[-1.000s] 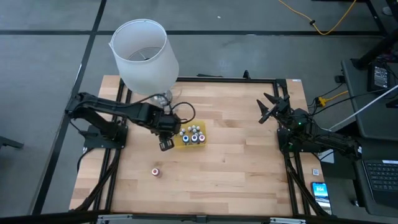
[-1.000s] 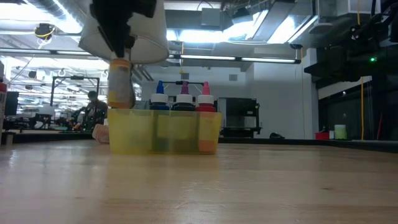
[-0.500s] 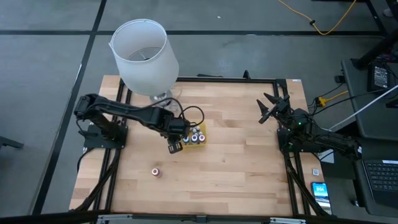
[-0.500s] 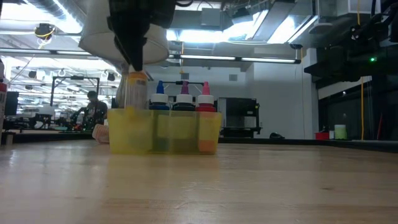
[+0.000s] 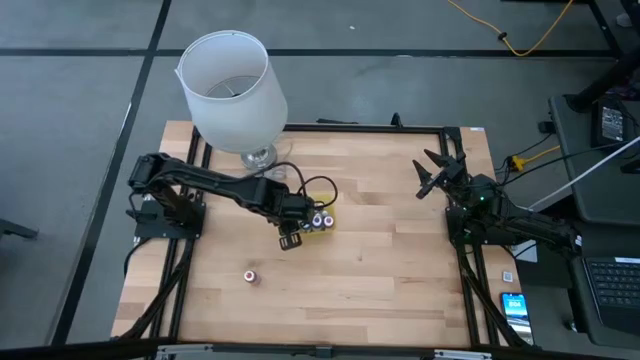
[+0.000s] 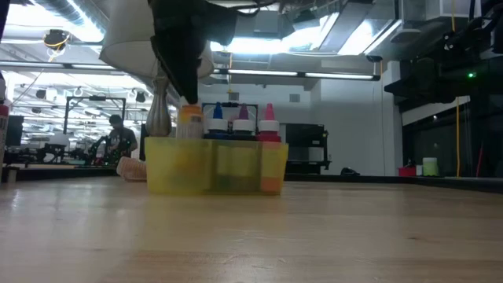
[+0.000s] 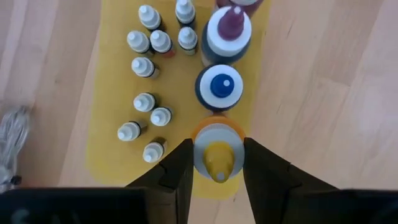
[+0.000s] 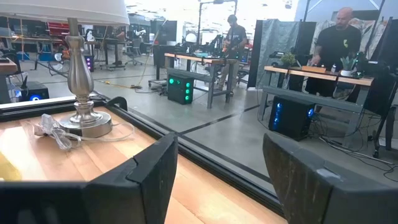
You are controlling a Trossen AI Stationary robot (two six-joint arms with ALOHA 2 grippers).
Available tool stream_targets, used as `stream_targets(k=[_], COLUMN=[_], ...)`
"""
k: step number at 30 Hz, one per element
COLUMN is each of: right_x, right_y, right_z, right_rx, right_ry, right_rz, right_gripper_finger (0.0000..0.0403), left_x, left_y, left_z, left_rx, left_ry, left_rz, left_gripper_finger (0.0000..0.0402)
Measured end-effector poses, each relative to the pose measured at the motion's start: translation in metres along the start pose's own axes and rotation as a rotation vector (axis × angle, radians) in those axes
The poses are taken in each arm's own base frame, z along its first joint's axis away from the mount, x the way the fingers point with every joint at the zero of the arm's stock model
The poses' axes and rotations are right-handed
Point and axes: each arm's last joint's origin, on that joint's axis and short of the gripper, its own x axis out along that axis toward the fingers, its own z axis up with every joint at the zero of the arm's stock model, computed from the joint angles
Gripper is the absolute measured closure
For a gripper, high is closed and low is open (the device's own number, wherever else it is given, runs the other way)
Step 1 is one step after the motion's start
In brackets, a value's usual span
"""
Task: Pick & Place food coloring
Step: Put the yellow food coloring bottle into the yellow bin
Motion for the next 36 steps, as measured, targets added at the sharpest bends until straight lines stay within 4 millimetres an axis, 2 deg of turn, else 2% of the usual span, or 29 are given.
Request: stream_targets(k=[15,25,36], right_x=[0.000,0.000,0.000], right_y=[0.000,0.000,0.000], right_z=[0.000,0.000,0.000], right_rx=[0.000,0.000,0.000], right_ry=[0.000,0.000,0.000], right_rz=[0.000,0.000,0.000], right_gripper_finger=[0.0166,0.0166,0.0166], left_x=[0.005,0.024,0.026], left_y=[-0.001,0.003,0.005], left_z=[0.002,-0.010,-0.002], left_rx=[0.030,0.035,0.047], left_ry=[-0.011,0.003,-0.065], left_rz=[0.002,0.065,0.067], left_gripper_finger=[0.0285,0.0287,0.0286])
